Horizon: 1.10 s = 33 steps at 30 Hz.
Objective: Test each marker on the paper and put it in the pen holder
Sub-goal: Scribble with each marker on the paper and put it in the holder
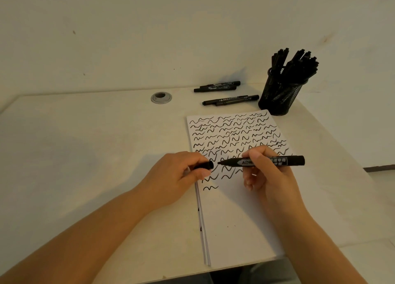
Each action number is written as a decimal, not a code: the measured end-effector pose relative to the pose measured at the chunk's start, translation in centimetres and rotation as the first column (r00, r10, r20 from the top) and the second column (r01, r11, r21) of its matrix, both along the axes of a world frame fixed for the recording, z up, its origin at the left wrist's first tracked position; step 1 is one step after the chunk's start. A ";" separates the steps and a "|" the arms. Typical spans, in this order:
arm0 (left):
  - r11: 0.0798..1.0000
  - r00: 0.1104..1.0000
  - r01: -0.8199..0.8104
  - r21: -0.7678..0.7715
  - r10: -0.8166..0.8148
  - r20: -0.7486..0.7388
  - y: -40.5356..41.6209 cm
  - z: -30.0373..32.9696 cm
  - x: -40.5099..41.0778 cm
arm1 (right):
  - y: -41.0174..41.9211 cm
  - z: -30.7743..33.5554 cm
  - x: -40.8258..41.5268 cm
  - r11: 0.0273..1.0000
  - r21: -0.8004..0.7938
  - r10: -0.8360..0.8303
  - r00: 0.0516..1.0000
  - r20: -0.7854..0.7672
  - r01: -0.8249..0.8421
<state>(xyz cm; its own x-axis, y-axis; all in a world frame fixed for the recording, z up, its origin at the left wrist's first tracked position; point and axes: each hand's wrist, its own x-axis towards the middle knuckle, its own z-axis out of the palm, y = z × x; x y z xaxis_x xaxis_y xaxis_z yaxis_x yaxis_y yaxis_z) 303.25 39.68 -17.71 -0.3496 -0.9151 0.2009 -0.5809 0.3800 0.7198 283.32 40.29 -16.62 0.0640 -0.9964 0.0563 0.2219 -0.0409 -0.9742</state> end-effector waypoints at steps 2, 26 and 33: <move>1.000 1.000 0.002 -0.015 -0.002 0.019 0.0 0.0 -0.1 | 0.0 -0.1 0.0 0.999 -0.002 0.037 0.999 0.038 -0.037; 0.961 0.991 0.095 -0.261 -0.065 0.121 2.4 1.4 -2.7 | 0.8 -0.2 0.7 0.986 -0.119 0.116 0.993 -0.038 -0.120; 0.979 0.990 0.128 -0.159 -0.117 0.078 3.0 1.2 -3.2 | 1.1 -0.6 1.0 0.979 -0.198 0.048 0.998 -0.028 -0.053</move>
